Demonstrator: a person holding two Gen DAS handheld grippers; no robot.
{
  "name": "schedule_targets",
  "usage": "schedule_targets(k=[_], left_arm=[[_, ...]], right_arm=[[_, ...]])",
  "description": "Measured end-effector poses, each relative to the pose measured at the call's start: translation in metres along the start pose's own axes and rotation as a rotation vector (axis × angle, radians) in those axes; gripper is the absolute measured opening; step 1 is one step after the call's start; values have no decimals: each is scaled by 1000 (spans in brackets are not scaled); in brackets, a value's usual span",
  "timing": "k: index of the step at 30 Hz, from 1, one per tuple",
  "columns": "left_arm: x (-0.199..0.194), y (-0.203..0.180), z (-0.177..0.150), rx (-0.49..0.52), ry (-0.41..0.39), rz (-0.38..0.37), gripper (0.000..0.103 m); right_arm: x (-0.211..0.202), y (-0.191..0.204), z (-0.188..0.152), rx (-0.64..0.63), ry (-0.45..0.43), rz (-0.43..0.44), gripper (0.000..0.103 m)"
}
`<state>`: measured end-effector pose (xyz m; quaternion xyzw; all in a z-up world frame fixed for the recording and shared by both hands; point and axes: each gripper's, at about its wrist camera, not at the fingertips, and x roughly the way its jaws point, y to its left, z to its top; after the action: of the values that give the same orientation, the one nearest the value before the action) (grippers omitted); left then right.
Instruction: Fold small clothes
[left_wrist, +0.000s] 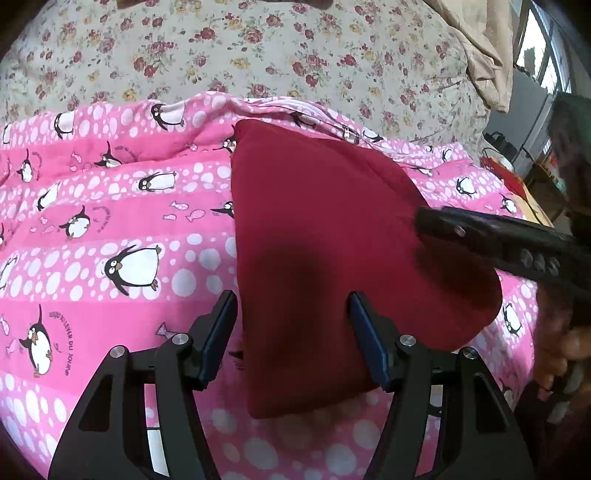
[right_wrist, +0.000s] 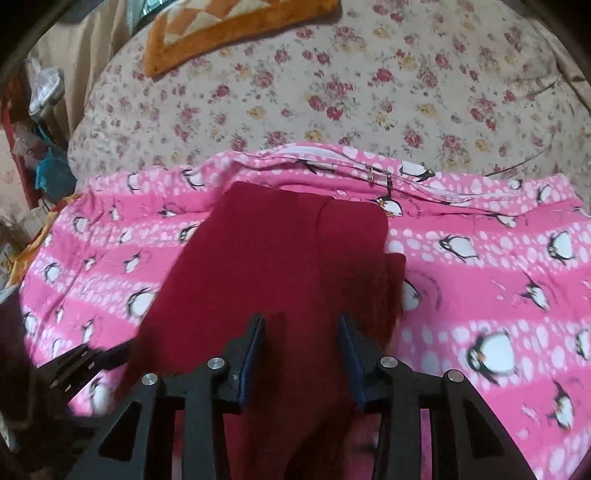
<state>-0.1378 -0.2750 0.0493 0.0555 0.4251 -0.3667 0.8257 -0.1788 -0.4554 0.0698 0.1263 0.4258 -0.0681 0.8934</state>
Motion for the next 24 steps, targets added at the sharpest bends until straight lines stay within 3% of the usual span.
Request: schedule_targets(k=[4, 6, 9, 13, 19, 21, 23, 24], left_arm=[[0, -1, -1, 3, 6, 1, 63], [2, -1, -2, 2, 9, 5, 63], [2, 0, -2, -6, 4, 8, 65], [3, 2, -2, -17, -2, 8, 70], [5, 4, -3, -34, -5, 3, 71], [5, 4, -4, -37, -8, 5, 74], [7, 5, -5, -42, -3, 6, 75], [8, 5, -5, -45, -1, 6, 75]], right_arm=[[1, 0, -17, -74, 68, -137, 39], [9, -13, -32, -16, 103, -83, 40], [8, -23, -33, 16, 83, -50, 49], [-9, -33, -24, 100, -10, 70, 50], [-7, -39, -11, 192, -121, 68, 50], [3, -33, -6, 168, -109, 40, 50], [25, -30, -6, 116, -34, -59, 50], [36, -32, -8, 113, 3, -81, 57]])
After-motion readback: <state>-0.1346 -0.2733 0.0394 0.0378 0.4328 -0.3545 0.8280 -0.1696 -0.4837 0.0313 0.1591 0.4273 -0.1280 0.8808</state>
